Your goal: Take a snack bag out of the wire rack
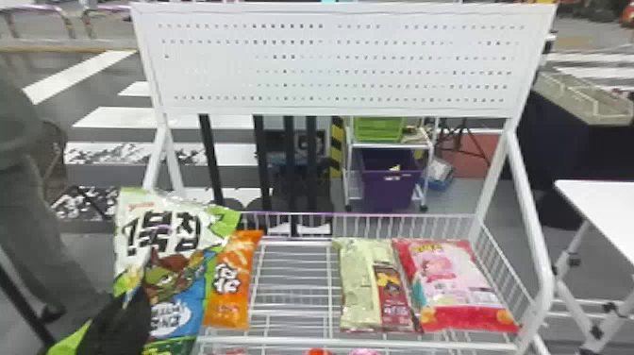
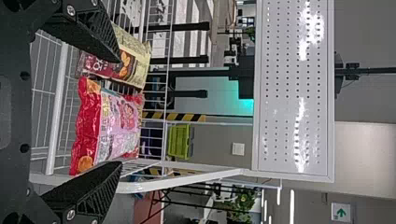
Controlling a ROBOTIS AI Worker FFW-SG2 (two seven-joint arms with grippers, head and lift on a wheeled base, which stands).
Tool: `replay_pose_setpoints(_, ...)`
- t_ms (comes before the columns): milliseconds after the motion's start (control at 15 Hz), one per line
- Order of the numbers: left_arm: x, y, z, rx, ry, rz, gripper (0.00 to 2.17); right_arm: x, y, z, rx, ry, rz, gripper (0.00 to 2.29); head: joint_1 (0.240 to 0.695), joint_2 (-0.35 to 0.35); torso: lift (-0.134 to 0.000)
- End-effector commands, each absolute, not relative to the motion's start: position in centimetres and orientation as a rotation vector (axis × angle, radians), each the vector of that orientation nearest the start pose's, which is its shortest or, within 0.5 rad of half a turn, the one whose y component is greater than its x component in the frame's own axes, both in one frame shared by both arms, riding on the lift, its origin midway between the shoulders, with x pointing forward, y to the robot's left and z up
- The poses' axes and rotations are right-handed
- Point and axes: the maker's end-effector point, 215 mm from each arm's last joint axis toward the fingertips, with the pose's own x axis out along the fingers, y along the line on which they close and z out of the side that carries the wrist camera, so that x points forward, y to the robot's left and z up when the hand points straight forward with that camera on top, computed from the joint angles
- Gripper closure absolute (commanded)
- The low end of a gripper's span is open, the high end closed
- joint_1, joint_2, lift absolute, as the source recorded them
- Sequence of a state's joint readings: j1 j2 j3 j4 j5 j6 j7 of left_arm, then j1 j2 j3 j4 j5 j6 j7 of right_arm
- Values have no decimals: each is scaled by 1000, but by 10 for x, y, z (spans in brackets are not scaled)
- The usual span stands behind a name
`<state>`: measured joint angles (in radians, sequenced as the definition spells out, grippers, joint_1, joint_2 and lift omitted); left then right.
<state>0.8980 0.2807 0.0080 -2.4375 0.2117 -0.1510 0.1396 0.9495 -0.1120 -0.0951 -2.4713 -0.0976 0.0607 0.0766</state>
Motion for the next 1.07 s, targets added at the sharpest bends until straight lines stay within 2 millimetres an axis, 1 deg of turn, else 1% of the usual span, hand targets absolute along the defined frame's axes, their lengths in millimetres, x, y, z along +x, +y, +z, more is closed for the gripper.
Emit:
replay_pose_setpoints(0, 347, 235, -234, -48, -96, -66, 2142, 333, -239, -292, -42, 109, 105, 117, 499, 0, 0)
replay_pose_setpoints(467, 347, 235, -234, -48, -96, -66, 2142, 333, -238, -292, -40, 108, 107, 117, 499, 0, 0)
replay_pose_setpoints(600, 347, 236, -235, -49, -95, -63, 2142, 336, -233, -296, -29, 108, 115, 117, 499, 0, 0)
replay_pose_setpoints(667, 347, 235, -236, -49, -93, -64, 2142, 345, -233, -305, -12, 112, 114, 117, 499, 0, 0)
replay_pose_setpoints(733, 346, 233, -237, -47, -91, -66, 2142, 359, -229, -319, -4, 113, 116, 117, 499, 0, 0)
replay_pose_setpoints(800, 345, 230, -237, -46, -91, -72, 2142, 372, -215, -329, 3, 113, 146, 117, 499, 0, 0)
replay_pose_setpoints(867, 345, 229, -237, -47, -90, -75, 2142, 390, -204, -336, 11, 104, 169, 117, 499, 0, 0)
replay_pose_setpoints(933, 345, 228, -237, -47, -90, -77, 2142, 406, -194, -343, 13, 105, 183, 117, 499, 0, 0)
replay_pose_setpoints(1000, 345, 228, -236, -48, -91, -78, 2142, 425, -189, -347, 19, 103, 185, 117, 499, 0, 0)
